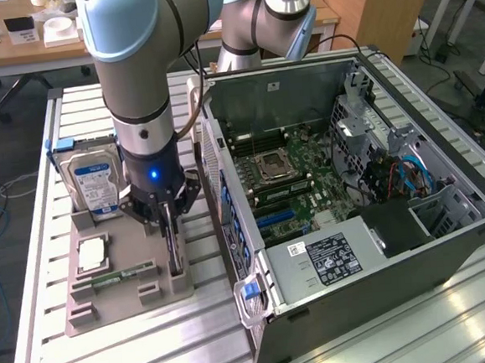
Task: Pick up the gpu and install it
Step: 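Pick up the gpu and move the gpu toward the slot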
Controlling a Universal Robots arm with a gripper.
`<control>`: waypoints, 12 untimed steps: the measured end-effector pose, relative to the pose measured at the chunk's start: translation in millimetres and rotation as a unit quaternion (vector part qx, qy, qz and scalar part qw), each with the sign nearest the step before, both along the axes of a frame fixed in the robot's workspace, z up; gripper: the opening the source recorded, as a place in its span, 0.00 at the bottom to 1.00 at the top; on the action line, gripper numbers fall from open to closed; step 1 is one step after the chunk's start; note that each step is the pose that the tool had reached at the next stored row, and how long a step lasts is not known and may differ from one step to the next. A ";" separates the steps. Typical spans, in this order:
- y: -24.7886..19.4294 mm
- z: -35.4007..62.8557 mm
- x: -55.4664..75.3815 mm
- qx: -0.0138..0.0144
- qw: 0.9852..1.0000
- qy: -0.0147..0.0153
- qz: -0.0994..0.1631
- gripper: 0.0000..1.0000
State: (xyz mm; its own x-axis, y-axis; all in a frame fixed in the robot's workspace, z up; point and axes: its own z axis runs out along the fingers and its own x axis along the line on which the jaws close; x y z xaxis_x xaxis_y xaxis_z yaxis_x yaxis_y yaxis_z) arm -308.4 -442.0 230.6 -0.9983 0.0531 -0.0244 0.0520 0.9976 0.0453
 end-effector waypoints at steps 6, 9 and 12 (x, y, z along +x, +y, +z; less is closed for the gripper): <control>0.0 11.5 0.0 0.000 1.000 0.000 0.000 0.27; 0.0 13.9 0.0 0.000 1.000 0.000 0.000 0.27; 0.0 14.0 0.0 0.000 1.000 0.000 0.000 0.27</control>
